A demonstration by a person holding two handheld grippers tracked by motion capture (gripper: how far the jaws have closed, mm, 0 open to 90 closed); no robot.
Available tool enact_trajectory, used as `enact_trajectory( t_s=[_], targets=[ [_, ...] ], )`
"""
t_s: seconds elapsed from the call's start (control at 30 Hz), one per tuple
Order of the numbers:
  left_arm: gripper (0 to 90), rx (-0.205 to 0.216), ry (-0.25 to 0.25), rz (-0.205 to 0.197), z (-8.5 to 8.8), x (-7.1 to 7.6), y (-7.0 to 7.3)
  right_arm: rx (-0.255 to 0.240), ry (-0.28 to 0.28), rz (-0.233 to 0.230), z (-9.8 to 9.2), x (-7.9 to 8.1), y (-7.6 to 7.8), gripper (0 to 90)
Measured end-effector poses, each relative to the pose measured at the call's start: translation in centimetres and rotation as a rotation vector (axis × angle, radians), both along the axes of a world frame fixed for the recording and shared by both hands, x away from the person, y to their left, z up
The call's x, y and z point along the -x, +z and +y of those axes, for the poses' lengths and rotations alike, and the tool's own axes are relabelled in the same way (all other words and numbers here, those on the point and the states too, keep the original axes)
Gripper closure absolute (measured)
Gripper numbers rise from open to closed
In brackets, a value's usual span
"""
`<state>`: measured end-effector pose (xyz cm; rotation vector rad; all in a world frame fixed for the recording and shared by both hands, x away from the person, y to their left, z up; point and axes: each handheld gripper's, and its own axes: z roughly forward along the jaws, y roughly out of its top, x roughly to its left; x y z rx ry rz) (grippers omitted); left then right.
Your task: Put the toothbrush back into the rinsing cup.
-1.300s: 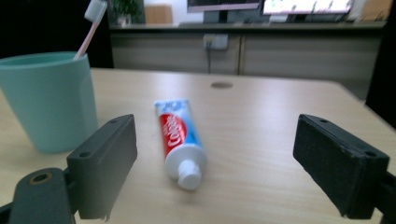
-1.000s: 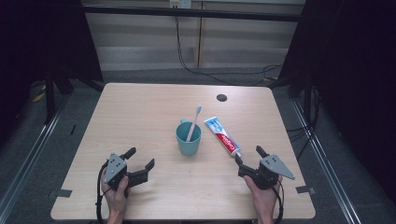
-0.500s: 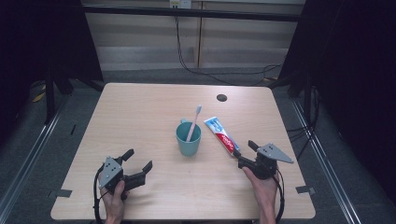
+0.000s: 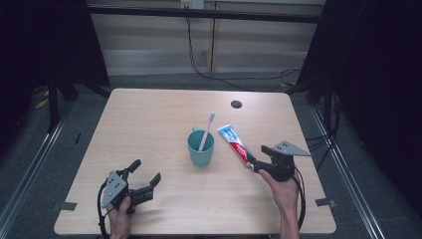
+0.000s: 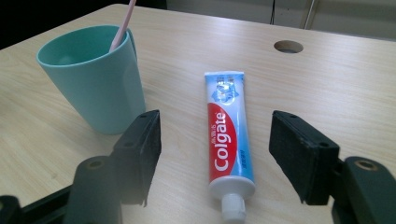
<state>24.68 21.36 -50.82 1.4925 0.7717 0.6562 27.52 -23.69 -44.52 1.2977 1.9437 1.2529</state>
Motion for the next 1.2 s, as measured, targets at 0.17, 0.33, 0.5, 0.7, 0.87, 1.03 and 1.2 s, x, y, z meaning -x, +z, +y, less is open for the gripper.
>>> enact_trajectory(
  t_s=[0.17, 0.33, 0.5, 0.7, 0.87, 1.03, 1.2],
  targets=[
    [15.6, 0.007, 0.000, 0.003, 0.0, 0.0, 0.0, 0.037, 0.021, 0.057, 0.3, -1.1, 1.0, 37.7],
    [15.6, -0.004, -0.004, -0.004, 0.0, 0.1, 0.0, 0.074, 0.044, 0.107, 0.6, -2.2, 2.0, 39.5],
    [15.6, -0.004, -0.006, -0.005, -0.1, 0.1, 0.0, 0.095, 0.050, 0.174, 0.6, -3.5, 2.3, 42.3],
    [15.6, 0.012, 0.011, -0.023, 0.1, 0.2, -0.1, 0.117, 0.072, 0.257, 0.6, -5.0, 1.6, 44.1],
    [15.6, 0.012, 0.005, -0.027, 0.0, 0.3, -0.1, 0.110, 0.082, 0.290, 0.8, -6.1, 1.3, 44.7],
    [15.6, 0.010, 0.007, -0.030, 0.1, 0.3, -0.1, 0.118, 0.090, 0.334, 1.1, -7.1, 1.0, 46.5],
    [15.6, 0.006, 0.008, -0.030, 0.1, 0.3, -0.1, 0.124, 0.078, 0.382, 1.2, -8.3, 1.1, 46.9]
  ],
)
